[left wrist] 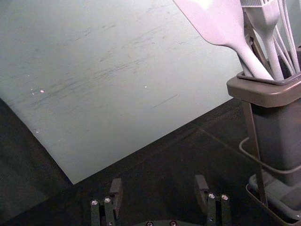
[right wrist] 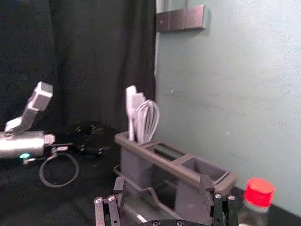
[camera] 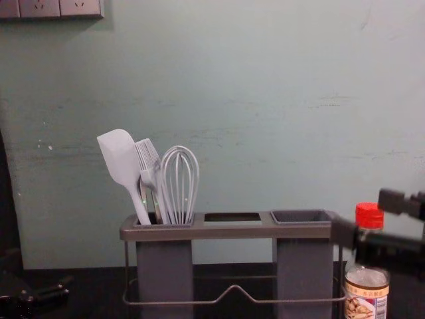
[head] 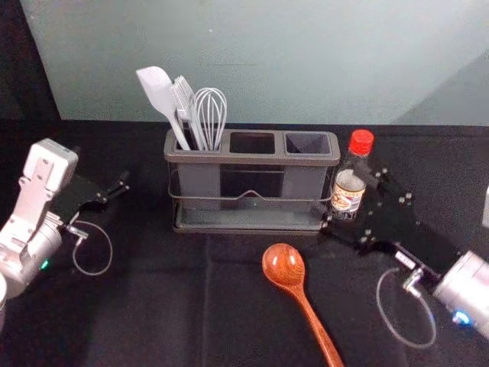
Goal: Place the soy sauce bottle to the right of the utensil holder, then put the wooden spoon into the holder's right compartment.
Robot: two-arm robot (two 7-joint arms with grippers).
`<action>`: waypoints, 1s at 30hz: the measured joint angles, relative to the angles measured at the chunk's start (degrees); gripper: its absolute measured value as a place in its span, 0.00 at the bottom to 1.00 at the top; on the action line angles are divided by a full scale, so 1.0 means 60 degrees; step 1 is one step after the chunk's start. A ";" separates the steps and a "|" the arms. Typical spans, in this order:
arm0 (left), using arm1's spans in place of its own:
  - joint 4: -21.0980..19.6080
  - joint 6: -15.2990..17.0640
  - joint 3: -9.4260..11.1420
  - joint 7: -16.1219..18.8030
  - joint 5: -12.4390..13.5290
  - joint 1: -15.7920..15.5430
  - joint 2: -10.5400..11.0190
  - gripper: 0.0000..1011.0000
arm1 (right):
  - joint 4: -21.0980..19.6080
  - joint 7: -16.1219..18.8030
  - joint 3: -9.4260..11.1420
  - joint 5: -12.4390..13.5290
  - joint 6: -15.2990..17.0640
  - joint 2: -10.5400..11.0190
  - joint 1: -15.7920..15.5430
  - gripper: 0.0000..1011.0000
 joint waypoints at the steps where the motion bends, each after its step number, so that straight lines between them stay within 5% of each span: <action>1: 0.0000 0.0000 0.0000 0.0000 0.0000 -0.0001 0.0000 0.99 | 0.0003 0.0008 -0.0037 -0.0007 -0.0012 -0.0003 -0.0035 0.99; 12: 0.0000 0.0000 0.0000 0.0000 0.0001 0.0000 0.0000 0.99 | 0.0443 0.0109 -0.0451 -0.0008 -0.0166 -0.0178 -0.0270 0.99; 30: 0.0000 0.0000 0.0000 0.0000 0.0000 0.0001 0.0000 0.99 | 0.0415 0.0114 -0.0425 -0.0001 -0.0146 -0.0168 -0.0258 0.99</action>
